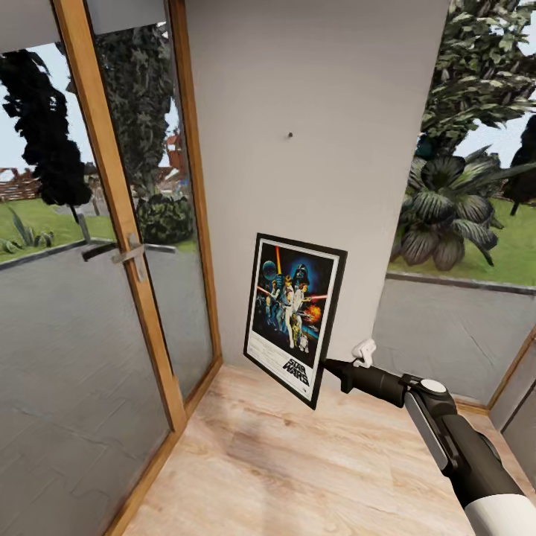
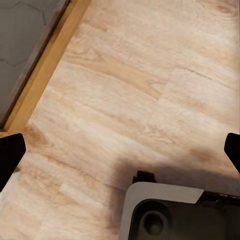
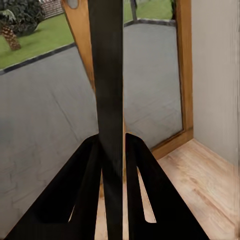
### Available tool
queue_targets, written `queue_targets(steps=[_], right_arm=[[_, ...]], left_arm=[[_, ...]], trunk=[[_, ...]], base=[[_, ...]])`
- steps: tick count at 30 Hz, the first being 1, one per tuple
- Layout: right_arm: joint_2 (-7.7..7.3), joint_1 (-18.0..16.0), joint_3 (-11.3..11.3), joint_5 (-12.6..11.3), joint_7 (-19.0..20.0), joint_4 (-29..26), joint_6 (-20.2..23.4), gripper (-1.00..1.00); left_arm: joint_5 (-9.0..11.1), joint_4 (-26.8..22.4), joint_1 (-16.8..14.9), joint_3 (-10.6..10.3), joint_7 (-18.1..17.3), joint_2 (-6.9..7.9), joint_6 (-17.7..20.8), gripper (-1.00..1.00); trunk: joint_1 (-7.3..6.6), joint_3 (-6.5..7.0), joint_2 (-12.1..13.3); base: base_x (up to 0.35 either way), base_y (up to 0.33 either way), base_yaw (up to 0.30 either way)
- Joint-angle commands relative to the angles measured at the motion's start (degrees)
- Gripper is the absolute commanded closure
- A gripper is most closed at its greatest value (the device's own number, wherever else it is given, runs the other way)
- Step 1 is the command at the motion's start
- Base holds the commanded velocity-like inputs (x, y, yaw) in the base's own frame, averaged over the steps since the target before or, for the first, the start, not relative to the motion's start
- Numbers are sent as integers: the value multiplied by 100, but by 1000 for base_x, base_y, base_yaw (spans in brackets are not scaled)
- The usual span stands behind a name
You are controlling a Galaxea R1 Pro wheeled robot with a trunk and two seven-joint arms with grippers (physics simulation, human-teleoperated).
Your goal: Pick up the poster from the kitchen countertop and hang it on one of the wall nails in the kitchen.
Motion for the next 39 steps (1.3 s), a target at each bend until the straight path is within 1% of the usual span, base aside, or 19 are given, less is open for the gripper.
queue_targets(steps=[1, 13, 21, 26, 39], right_arm=[[-3, -7, 9, -66, 2, -2, 59, 100], [-3, 1, 9, -66, 2, -1, 59, 100], [-3, 1, 9, -66, 2, -2, 59, 100], [-3, 1, 9, -66, -5, -1, 62, 100], [-3, 1, 9, -66, -4, -3, 59, 100]], left_arm=[[-2, -8, 1, 4, 1, 0, -2, -100], [-4, -7, 1, 8, 1, 0, -2, -100], [-10, -6, 1, 17, 9, 0, -2, -100], [-11, 1, 1, 33, 10, 0, -2, -100], [-11, 1, 1, 46, 10, 0, -2, -100]], trunk=[[6, -7, -12], [6, 53, -12], [6, 97, -12], [6, 103, -12], [6, 104, -12]], base=[[246, 273, -270], [246, 266, -272], [77, 84, -265], [184, 3, -46], [323, 0, -4]])
